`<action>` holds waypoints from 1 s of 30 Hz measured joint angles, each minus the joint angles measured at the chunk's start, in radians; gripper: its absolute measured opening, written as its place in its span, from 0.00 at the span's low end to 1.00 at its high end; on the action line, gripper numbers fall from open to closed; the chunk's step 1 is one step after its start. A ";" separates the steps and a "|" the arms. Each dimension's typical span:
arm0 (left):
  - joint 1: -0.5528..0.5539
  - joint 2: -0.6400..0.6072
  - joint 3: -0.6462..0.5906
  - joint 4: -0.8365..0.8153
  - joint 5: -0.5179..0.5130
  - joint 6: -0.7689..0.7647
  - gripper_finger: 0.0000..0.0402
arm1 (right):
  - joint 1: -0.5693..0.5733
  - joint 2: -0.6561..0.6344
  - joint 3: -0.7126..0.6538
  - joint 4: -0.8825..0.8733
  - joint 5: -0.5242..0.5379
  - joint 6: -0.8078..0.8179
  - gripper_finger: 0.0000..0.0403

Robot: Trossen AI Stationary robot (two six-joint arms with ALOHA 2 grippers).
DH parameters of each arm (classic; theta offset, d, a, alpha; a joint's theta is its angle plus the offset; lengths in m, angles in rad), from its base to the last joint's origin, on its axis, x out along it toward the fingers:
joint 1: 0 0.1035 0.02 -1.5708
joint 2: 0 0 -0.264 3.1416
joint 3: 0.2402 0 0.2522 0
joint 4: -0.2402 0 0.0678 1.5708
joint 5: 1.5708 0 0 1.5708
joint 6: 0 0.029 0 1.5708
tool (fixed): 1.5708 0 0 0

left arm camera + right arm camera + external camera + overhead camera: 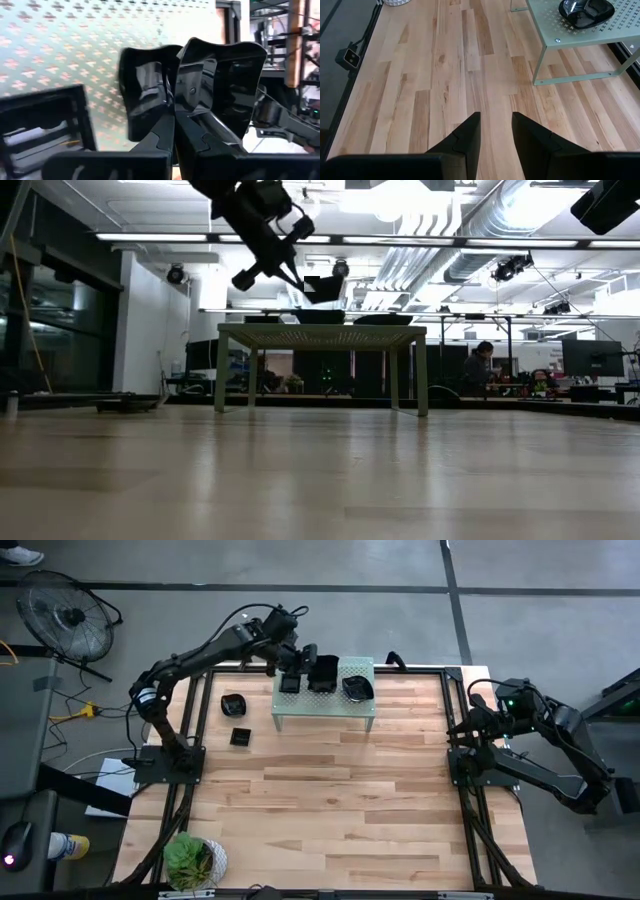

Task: Pick & Place Mini shaped plates
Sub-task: Stack the wave square shaped plate on top of the wave square shaped plate on the shelf

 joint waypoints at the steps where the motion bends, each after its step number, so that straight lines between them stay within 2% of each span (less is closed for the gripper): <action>1: 0.005 0.001 0.000 -0.004 0.000 0.007 0.00 | 0.000 0.000 0.000 0.000 0.000 0.000 0.26; 16: 0.013 0.025 0.000 0.021 0.021 0.031 0.00 | 0.000 0.000 0.000 0.000 0.000 0.000 0.26; 30: 0.002 0.035 -0.001 -0.028 -0.022 0.054 0.00 | 0.000 0.000 0.000 0.000 0.000 0.000 0.26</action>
